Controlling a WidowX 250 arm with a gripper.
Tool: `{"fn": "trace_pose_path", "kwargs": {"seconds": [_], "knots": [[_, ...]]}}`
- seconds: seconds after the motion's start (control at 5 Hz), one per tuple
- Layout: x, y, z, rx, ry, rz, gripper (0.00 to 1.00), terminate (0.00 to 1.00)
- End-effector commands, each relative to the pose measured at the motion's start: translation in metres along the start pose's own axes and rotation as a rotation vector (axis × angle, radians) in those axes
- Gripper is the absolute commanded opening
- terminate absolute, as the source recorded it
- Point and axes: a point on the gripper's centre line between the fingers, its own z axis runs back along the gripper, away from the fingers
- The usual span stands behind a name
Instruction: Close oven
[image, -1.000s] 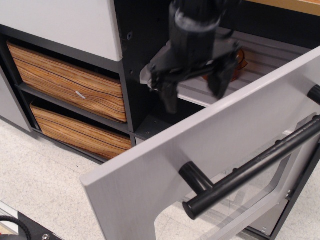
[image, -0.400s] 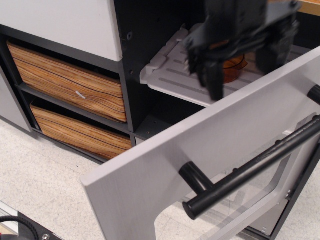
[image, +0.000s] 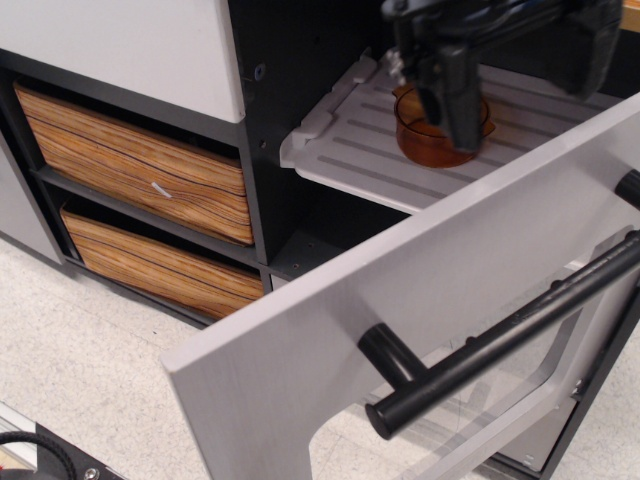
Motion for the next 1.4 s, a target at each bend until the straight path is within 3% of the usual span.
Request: {"fn": "trace_pose_path", "kwargs": {"seconds": [0.0,0.4,0.6,0.8,1.2], "knots": [[-0.021,-0.009,0.033,-0.020,0.073,0.035,1.00,0.00],[-0.045,0.006,-0.015,0.087,0.044,0.029,1.00,0.00],[-0.039,0.012,-0.031,0.059,-0.029,0.083,1.00,0.00],[-0.015,0.009,-0.028,0.045,-0.084,0.121,1.00,0.00],[0.050,0.002,-0.008,-0.063,-0.204,0.236,1.00,0.00]]}}
